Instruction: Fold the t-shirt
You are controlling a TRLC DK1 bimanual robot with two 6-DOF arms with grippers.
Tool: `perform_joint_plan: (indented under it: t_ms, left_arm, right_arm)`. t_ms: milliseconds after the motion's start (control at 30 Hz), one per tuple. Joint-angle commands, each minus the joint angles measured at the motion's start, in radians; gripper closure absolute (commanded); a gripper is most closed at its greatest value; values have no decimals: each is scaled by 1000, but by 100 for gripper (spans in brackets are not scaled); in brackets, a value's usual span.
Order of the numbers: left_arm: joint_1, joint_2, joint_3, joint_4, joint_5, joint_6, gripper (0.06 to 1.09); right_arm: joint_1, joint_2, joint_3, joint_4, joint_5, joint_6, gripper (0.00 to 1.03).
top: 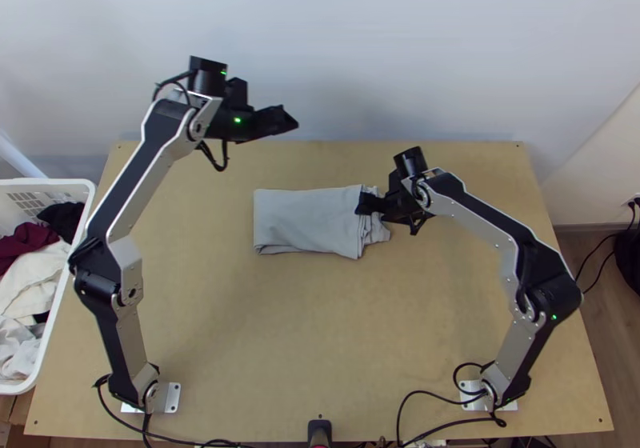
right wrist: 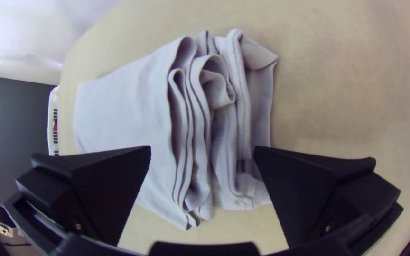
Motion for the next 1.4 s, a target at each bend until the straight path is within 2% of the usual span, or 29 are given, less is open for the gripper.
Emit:
perform_joint_plan:
  t_ms: [0,133,167,233,367,400,700,933,1000,1200,1367]
  left_arm:
    - [25,-50,-17,-15,-5,11,10]
    - [40,-62,-17,-18,-9,12,10]
    - [43,-62,-17,-20,-12,11,10]
    - [48,-64,-17,-23,-16,11,10]
    - [51,-67,-17,-31,-25,12,10]
    - [52,-69,-17,-31,-27,12,10]
    - [67,-72,-15,-32,-30,17,10]
    - [72,-76,-17,-40,-32,22,10]
    - [75,-76,-17,-40,-32,23,10]
    - [77,-73,-17,-40,-32,25,10]
    - [72,-70,-15,-34,-32,25,10]
  right_arm:
    - [-7,49,35,4,3,-31,5]
    - [7,82,43,13,-14,-34,5]
    - [11,86,44,15,-26,-34,8]
    - [23,100,48,15,-39,-33,28]
    - [19,109,49,42,-45,-28,88]
    - [11,112,49,52,-45,-27,101]
    - [-155,175,117,121,-43,35,100]
    - [-280,257,193,174,-43,42,100]
    - [-313,267,201,210,-36,81,100]
    - [-386,264,209,280,56,179,100]
    - [-448,252,198,285,113,220,100]
